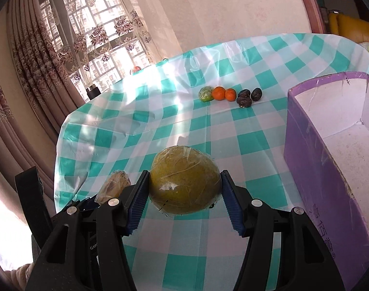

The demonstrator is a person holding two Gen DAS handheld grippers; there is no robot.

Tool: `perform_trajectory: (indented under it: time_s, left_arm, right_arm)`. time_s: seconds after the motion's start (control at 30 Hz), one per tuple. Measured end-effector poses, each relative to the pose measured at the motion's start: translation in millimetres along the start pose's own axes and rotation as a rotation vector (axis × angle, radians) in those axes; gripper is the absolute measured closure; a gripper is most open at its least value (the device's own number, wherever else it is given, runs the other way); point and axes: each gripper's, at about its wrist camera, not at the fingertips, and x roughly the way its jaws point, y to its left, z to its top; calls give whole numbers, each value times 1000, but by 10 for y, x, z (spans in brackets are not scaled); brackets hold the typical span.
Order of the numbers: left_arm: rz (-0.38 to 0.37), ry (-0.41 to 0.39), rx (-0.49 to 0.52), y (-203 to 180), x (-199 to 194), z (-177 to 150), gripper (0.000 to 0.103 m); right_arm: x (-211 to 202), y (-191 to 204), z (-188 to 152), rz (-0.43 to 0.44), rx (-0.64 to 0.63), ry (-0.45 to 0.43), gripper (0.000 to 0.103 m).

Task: Organize fruits
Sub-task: 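Carry the bagged yellow fruit and melon half with both tools into the box, then open both tools to release the two bagged fruits in the box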

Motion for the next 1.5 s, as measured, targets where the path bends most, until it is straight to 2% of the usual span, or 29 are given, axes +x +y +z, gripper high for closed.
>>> perform_trajectory:
  time_s: [0.27,0.5,0.57,0.67,0.8,0.93,1.13,1.27,1.5]
  left_arm:
    - [-124,-40,121,-752,-254,232,43]
    - [-245,-52,230,-1487,-344,554,43]
    - [-274,-57,287,-1739,-355,641,43]
    - [-310,-42,362,-2107,-315,722,43]
    - [-362,64,425,-2535,-73,811,43]
    - [-337,209,487,-2853,330,836,43]
    - [-286,421,534,-3082,845,736,43]
    - [-243,450,596,-3195,947,621,43]
    - [-180,464,653,-3305,1022,532,42]
  right_arm:
    - [-792,-512,182,-82,72,-67,45]
    - [-1279,-1045,367,-270,94,-70,45]
    - [-1329,-1235,399,-355,92,-44,45]
    - [-1298,-1484,413,-432,72,27,45]
    - [-1116,-1755,350,-495,17,169,45]
    - [-906,-1843,263,-545,-86,310,45]
    - [-686,-1748,140,-476,-201,481,45]
    - [-602,-1677,79,-482,-272,546,45]
    - [-597,-1676,50,-462,-287,591,45]
